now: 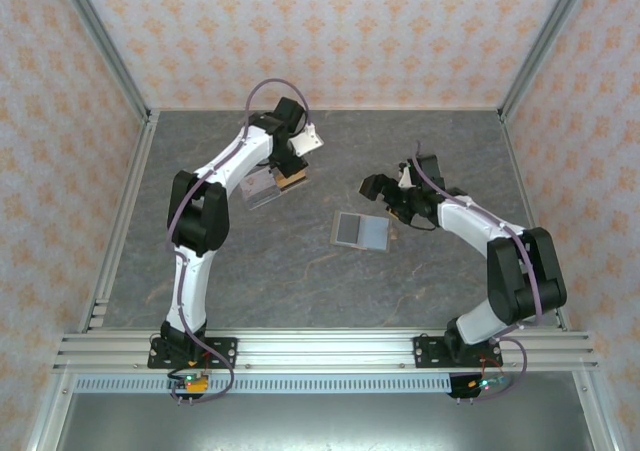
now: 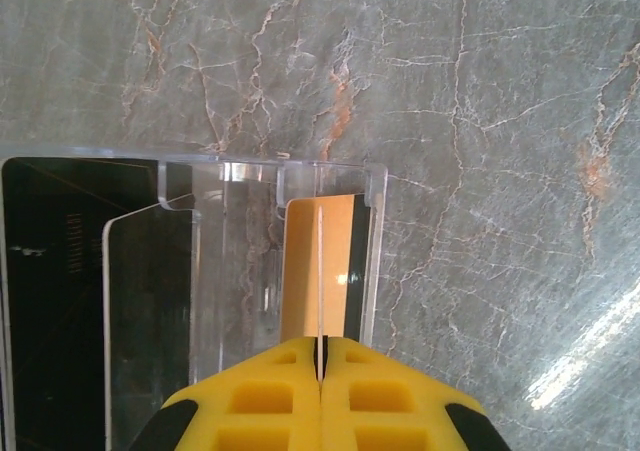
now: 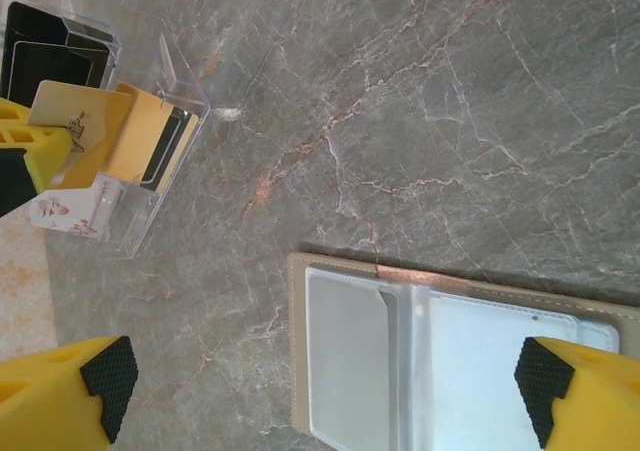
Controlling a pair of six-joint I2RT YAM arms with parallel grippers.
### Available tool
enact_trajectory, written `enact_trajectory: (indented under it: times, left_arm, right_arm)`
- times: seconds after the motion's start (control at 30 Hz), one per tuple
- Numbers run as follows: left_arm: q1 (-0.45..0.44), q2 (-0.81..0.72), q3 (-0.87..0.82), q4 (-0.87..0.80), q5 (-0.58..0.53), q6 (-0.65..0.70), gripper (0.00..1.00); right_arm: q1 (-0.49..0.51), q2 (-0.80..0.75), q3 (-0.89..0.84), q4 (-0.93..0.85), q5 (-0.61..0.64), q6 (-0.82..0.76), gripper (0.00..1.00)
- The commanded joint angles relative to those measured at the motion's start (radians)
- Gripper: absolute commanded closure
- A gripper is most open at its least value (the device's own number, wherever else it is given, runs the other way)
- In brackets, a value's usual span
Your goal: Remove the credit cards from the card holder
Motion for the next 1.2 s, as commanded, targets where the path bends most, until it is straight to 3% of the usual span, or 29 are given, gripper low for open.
enact_trajectory:
  times: [0.0, 0.3, 0.4, 0.57, 0.73, 0.97, 1.17]
  left_arm:
    - [0.007, 0.030, 0.043, -0.062, -0.013, 0.046, 0.99]
    - [0.015, 0.062, 0.062, -0.062, -0.008, 0.057, 0.94]
    - [0.016, 0.065, 0.061, -0.051, -0.011, 0.052, 0.86]
    - [0.016, 0.051, 0.073, -0.067, -0.012, 0.029, 0.62]
    - [0.016, -0.015, 0.074, -0.065, 0.041, -0.016, 0.55]
    - [0.017, -0.170, -0.038, 0.038, 0.074, -0.184, 0.50]
    - [0.014, -0.348, -0.242, 0.196, 0.004, -0.450, 0.41]
  right_arm:
    - [0.002, 0.006, 0.037, -0.023, -0.005, 0.001, 0.01]
    - [0.002, 0.032, 0.045, -0.027, 0.000, 0.012, 0.00]
    - [0.002, 0.044, 0.049, -0.026, -0.004, 0.018, 0.00]
    - [0.003, 0.040, 0.048, -0.025, -0.001, 0.017, 0.00]
    - [0.023, 0.022, 0.066, -0.089, 0.088, -0.016, 0.01]
    - [0.109, -0.015, 0.082, -0.175, 0.229, -0.043, 0.03]
    - [0.203, -0.002, 0.106, -0.250, 0.353, -0.032, 0.11]
